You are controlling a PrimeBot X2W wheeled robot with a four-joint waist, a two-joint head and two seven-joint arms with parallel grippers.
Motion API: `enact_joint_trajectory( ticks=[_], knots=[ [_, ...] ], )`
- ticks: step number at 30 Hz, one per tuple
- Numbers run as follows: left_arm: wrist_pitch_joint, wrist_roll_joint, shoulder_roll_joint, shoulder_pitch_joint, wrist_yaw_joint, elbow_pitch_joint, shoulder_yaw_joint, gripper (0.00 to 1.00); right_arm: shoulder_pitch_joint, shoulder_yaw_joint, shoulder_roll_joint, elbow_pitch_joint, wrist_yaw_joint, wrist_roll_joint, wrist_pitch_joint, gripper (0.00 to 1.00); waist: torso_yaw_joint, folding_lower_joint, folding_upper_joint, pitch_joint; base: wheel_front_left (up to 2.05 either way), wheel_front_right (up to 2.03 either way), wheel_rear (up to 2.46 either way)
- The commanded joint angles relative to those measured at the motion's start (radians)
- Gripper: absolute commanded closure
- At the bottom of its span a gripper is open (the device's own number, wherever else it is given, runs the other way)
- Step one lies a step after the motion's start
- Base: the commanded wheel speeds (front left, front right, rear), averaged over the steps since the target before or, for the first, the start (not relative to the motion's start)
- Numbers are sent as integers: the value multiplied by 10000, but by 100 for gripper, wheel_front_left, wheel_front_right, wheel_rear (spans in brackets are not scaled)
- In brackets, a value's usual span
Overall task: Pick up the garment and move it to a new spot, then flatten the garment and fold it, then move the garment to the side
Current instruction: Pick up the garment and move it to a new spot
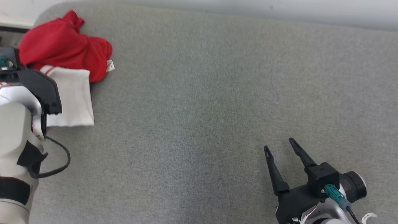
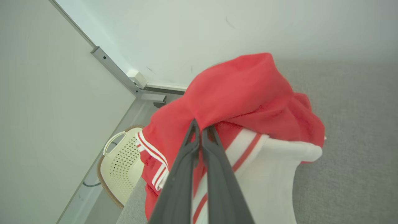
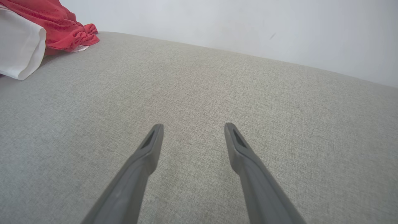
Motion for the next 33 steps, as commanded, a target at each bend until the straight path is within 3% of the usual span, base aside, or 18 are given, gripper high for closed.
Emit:
enact_joint_trajectory(
  ticks=[1, 6, 12, 22, 33],
  knots=[
    [-101, 55, 67, -144, 72, -83, -21, 100, -49, 53, -15, 90, -21, 129, -101, 0, -45, 0, -1, -700, 0, 0, 0],
    [-711, -56, 57, -505, 219, -662, 68, 100, -132, 116, -15, 721, -21, 630, -524, 0, -250, 0, -1, -1633, 0, 0, 0],
    [-1059, 224, -185, -795, -99, -1432, -384, 100, -224, 69, -15, 1355, -21, 1065, -956, 0, -860, 0, -1, -2483, 0, 0, 0],
    [-830, 99, -1325, -621, -460, -3340, -1041, 100, 49, -375, -12, 1721, -21, 1006, -1108, 0, -2464, 0, -1, -2958, 0, 0, 0],
    [-159, -283, -1651, 766, 42, -6593, -1151, 100, -77, -607, -9, 1550, -21, 1160, -1174, 0, -4549, 0, -1, -2534, 0, 0, 0]
  ],
)
